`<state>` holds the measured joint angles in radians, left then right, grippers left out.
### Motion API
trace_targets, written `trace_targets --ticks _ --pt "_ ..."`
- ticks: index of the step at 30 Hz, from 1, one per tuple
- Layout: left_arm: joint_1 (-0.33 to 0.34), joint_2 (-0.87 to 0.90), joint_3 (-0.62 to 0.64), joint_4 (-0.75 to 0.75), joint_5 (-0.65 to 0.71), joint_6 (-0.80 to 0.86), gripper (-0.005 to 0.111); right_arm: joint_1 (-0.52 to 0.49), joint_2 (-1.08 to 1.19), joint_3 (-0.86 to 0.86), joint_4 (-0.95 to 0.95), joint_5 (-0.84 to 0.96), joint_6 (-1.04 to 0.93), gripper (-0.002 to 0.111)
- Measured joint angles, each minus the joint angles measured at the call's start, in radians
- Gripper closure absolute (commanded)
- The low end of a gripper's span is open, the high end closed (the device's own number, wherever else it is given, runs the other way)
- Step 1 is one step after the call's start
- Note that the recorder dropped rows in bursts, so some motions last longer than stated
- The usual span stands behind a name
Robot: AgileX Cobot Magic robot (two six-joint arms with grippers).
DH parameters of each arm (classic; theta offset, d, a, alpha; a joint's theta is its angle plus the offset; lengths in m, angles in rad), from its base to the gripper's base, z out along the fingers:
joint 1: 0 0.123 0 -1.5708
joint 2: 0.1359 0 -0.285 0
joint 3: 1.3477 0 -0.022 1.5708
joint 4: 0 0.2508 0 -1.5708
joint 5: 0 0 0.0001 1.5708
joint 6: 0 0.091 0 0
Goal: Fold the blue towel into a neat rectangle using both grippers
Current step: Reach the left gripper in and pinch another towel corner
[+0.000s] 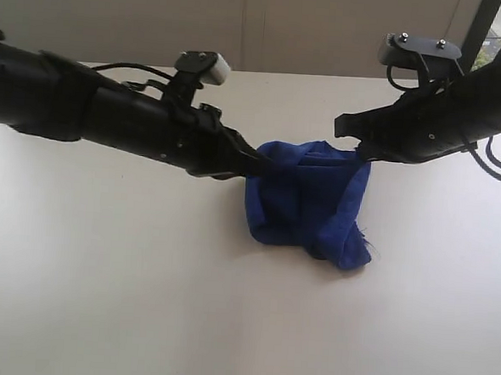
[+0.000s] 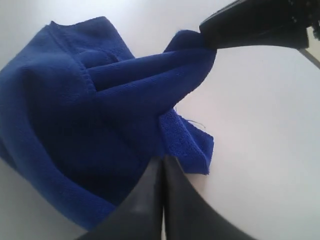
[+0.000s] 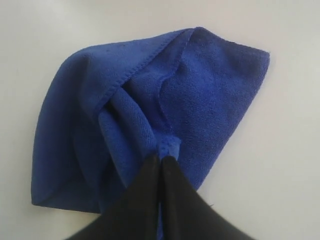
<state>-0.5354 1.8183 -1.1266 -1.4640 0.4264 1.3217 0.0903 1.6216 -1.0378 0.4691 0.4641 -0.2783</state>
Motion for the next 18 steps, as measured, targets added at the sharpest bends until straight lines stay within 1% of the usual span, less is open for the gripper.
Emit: trace_targets --ticks 6,9,13,15,18 --pt "-0.032 0.136 -0.082 -0.002 -0.002 0.004 0.106 0.000 0.002 0.000 0.000 -0.011 0.000 0.108" --pt "-0.036 0.185 -0.131 -0.006 -0.006 0.006 0.092 0.000 0.018 0.000 0.000 -0.013 0.000 0.108" --pt "-0.056 0.227 -0.182 -0.009 -0.009 0.006 0.069 0.000 0.029 0.000 0.000 -0.014 0.000 0.108" --pt "-0.068 0.242 -0.196 -0.010 -0.015 0.006 0.062 0.000 0.029 0.000 0.000 -0.015 0.000 0.108" --pt "-0.085 0.268 -0.211 -0.010 -0.027 0.006 0.061 0.000 0.029 0.000 0.000 -0.016 0.000 0.108"
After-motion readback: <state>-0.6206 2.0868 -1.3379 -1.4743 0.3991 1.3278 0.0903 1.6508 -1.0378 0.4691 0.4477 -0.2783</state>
